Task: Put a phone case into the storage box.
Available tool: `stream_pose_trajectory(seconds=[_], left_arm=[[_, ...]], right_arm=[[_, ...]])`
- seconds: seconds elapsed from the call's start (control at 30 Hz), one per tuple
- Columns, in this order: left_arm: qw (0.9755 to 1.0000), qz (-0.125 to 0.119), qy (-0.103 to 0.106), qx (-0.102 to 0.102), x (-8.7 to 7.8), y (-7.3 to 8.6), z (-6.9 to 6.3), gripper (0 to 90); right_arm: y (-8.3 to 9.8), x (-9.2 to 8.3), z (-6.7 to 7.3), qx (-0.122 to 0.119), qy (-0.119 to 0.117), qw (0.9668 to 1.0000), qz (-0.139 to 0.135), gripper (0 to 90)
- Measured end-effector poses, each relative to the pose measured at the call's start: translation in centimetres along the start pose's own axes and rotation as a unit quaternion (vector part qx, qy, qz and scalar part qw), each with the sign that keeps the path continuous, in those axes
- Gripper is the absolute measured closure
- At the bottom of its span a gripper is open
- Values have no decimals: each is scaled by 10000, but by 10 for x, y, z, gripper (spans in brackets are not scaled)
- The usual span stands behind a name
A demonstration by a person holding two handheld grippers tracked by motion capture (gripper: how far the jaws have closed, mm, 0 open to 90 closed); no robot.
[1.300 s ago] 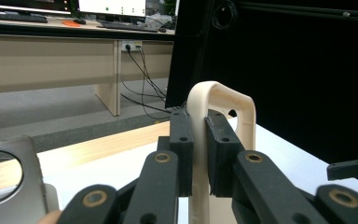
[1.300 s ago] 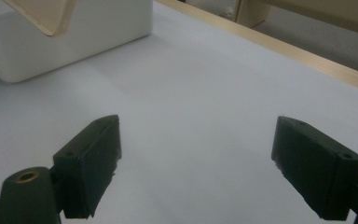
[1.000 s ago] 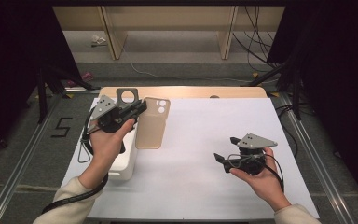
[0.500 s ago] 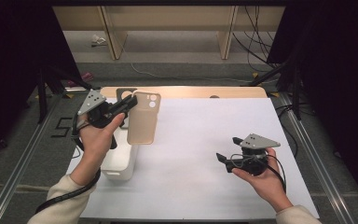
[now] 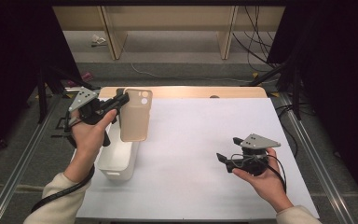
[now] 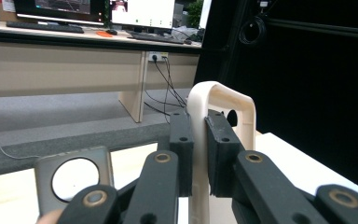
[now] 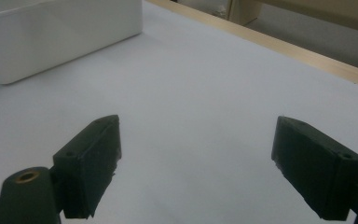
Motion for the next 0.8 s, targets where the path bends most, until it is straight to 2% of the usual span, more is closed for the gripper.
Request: stream_pose_trajectory(seconds=[0.5,0.8], left_arm=[[9998,-101,-145,-104,-7,-6,17,822],[9998,-80,-188,-79,-8,-6,25,821]], right_arm=[[0,0,0,0,1,10000,-12,167],[0,0,0,6,7,10000,-37,166]])
Point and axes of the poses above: each handheld gripper's, and its own axes: x roughly forward along the jaws, y roughly out of its underside, z roughly to its left, the point moved 2 cm from there along x, roughly forward along the jaws, and after that the axes turned 1 degree about -z, right-handed, at the moved point
